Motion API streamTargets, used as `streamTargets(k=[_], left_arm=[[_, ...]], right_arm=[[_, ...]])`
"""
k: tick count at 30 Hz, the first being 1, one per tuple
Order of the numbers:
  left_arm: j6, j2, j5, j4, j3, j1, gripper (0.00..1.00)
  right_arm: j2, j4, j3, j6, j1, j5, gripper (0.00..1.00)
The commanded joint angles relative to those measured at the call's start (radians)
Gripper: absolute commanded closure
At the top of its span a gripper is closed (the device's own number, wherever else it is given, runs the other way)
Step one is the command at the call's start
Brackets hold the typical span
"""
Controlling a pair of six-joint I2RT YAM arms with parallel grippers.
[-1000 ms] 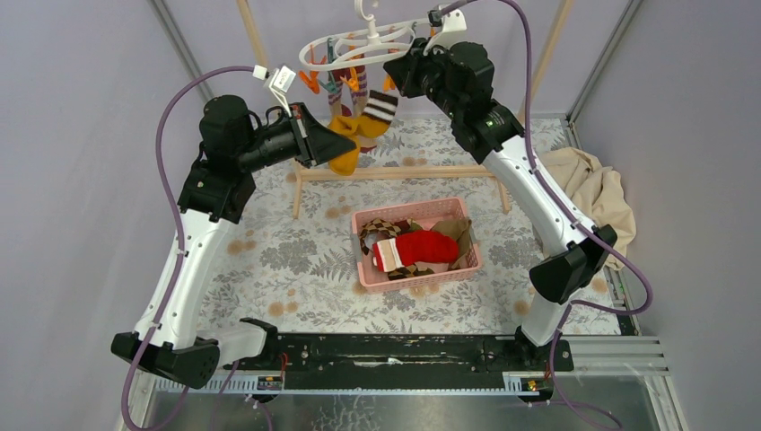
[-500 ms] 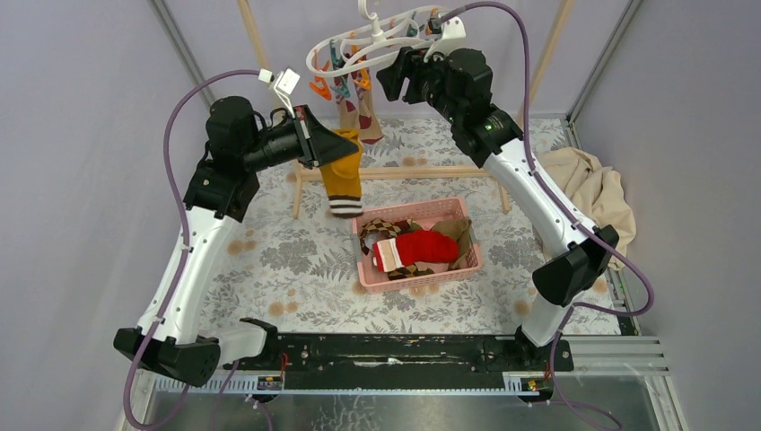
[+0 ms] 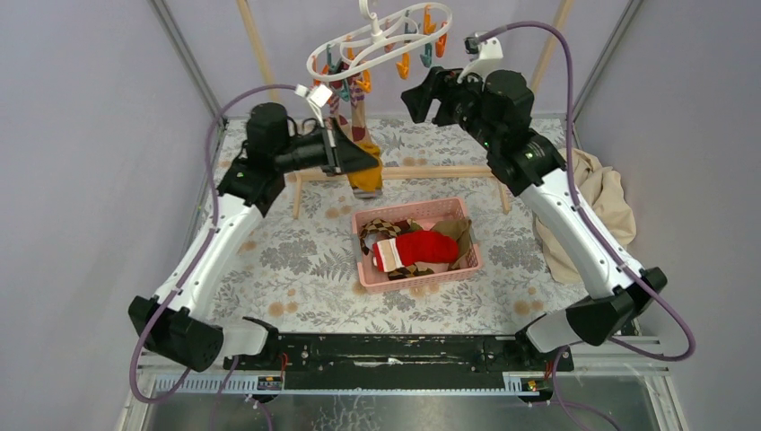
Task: Remove the socks clipped to the hanger
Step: Remove the sock from the hanger, then place the sock in the bin.
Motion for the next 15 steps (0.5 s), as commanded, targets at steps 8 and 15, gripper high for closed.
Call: streamTargets(k=[8,15], left_arm=[[-0.022,0.125,-0.104,0.126,-0.045,-0.279,1.0],[-0.054,0.186,-0.139,0.205,-0.124,-0.401,0.99]], right_arm=[[-0.172,-0.107,-0.17,0.042,-0.044,-0.007,0.18],[-0.255,-0.125,-0.313,0.039,-0.051,0.014,0.18]])
